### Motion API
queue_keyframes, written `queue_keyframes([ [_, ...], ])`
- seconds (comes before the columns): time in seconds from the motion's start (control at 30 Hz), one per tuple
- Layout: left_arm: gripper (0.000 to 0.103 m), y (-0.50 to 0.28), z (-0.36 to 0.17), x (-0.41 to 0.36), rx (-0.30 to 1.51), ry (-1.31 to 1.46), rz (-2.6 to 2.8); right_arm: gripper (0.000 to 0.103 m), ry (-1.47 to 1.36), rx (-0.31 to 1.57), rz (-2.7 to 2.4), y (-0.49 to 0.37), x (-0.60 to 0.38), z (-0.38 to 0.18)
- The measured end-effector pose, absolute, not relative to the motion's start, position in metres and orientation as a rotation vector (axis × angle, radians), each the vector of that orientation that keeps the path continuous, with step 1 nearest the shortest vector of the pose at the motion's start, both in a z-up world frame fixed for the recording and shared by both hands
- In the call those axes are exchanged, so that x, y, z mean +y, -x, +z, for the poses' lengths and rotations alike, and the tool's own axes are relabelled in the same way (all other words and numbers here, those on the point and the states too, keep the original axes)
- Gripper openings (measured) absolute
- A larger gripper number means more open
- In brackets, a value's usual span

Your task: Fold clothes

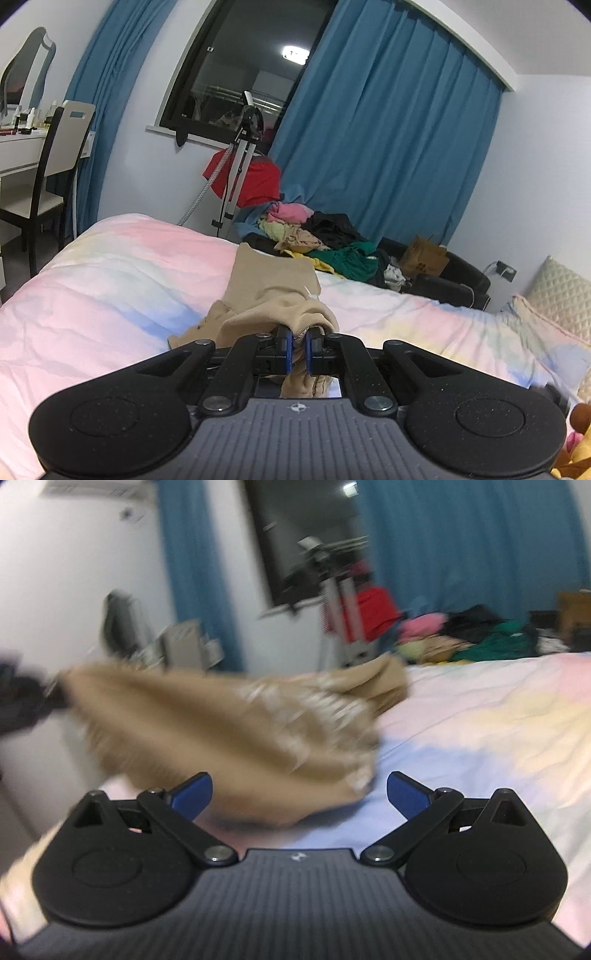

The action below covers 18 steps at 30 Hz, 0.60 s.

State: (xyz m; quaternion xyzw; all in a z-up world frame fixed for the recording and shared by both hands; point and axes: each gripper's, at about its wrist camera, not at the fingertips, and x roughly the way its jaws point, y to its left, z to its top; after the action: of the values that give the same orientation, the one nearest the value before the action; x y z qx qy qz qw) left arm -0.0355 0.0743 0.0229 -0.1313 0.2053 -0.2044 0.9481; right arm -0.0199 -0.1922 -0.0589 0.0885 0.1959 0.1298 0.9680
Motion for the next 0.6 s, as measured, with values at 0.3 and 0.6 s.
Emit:
queue_keyframes([
  [0.3,0.007,-0.019,0.004,0.105,0.439,0.332,-0.37,0.069,-0.087,0.556,0.33,-0.02,-0.15,-0.101],
  [0.6,0.007,-0.079,-0.04,0.132,0.549,0.39,-0.259,0.028,-0.106,0.533,0.26,-0.066,-0.153,-0.118],
])
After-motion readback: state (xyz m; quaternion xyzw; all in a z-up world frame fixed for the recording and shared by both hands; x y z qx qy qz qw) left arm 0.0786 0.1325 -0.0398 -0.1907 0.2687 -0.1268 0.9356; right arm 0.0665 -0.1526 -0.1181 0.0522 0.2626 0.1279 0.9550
